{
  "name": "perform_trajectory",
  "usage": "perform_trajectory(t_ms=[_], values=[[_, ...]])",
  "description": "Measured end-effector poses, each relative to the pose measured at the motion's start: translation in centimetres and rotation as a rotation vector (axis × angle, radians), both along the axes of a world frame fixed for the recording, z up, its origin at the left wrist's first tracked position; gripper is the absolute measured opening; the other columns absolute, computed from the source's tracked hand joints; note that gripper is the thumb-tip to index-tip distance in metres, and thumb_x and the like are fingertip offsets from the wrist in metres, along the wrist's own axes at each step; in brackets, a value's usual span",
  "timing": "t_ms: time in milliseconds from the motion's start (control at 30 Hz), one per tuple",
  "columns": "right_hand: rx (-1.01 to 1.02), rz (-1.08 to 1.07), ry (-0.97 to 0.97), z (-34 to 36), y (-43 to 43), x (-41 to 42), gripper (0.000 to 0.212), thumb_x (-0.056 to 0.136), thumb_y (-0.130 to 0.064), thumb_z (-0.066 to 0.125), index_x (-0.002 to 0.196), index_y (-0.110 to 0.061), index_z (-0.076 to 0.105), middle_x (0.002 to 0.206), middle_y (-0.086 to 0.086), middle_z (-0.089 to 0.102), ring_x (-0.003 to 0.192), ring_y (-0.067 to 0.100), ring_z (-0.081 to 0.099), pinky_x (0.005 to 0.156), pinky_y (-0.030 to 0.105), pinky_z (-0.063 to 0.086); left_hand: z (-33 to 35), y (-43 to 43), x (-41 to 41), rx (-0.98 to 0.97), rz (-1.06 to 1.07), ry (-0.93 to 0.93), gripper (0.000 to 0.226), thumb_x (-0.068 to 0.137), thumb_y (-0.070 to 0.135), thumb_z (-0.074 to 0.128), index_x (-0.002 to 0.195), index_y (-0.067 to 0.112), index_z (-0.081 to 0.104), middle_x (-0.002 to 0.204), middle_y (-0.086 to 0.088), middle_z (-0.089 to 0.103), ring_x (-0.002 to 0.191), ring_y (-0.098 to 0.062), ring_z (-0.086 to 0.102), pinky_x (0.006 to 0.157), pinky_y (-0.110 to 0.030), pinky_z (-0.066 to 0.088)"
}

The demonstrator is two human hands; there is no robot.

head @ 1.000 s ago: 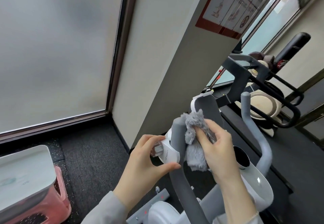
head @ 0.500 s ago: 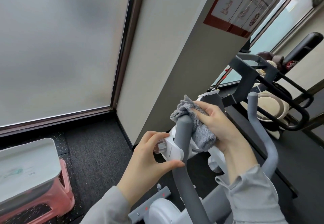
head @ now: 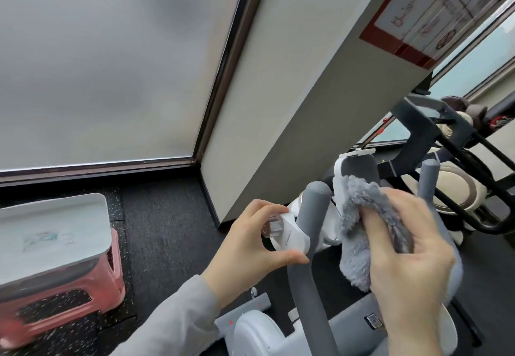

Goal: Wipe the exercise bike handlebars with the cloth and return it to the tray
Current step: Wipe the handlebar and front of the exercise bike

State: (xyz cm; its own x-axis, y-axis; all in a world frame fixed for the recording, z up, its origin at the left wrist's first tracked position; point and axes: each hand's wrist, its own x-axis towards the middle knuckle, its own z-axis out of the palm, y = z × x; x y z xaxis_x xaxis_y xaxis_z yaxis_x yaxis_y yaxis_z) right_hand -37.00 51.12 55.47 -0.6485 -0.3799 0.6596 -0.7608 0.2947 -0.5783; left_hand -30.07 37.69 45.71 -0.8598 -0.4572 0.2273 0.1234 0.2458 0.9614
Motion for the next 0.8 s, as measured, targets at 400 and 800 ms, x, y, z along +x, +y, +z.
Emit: perform_trajectory(t_ms=[400, 800], values=[[0.285, -0.058, 0.264, -5.3, -0.7, 2.5, 0.025, 0.08, 0.0, 0.063, 0.103, -0.007, 0.07, 0.095, 0.001, 0.055, 0.089, 0.018, 0.055, 0.084, 0.014, 0.044, -0.2, -1.4, 0.5, -0.069, -0.09, 0.015, 0.061, 0.066, 0.033, 0.081, 0.121, 0.024, 0.057, 0.114, 0.009, 0.055, 0.093, 0.001, 0.051, 0.083, -0.012, 0.043], [0.209, -0.268, 0.013, -7.9, 1.9, 4.9, 0.019, 0.077, -0.001, 0.069, 0.096, -0.004, 0.072, 0.089, 0.006, 0.062, 0.086, 0.001, 0.052, 0.084, -0.001, 0.035, 0.4, -0.8, 0.7, -0.089, -0.062, -0.036, 0.053, 0.077, 0.048, 0.058, 0.126, 0.028, 0.052, 0.118, 0.012, 0.053, 0.103, 0.004, 0.049, 0.085, 0.002, 0.032]])
